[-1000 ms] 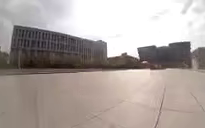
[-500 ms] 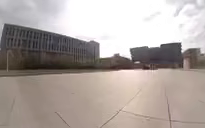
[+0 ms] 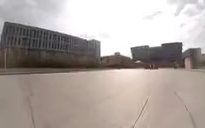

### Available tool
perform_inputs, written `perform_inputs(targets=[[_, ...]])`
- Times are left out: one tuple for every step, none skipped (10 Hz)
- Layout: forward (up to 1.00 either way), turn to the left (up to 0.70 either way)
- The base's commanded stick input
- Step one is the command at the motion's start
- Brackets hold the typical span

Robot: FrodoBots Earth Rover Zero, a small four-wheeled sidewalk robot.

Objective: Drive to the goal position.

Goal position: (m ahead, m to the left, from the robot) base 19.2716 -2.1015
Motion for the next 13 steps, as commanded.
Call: perform_inputs(targets=[[1.00,0.42],[1.00,0.34],[1.00,0.14],[1.00,0.02],[1.00,0.02],[1.00,0.02],[1.00,0.02],[1.00,0.02],[1.00,0.02],[1.00,0.02],[1.00,0.02],[1.00,0.02],[1.00,0.02]])
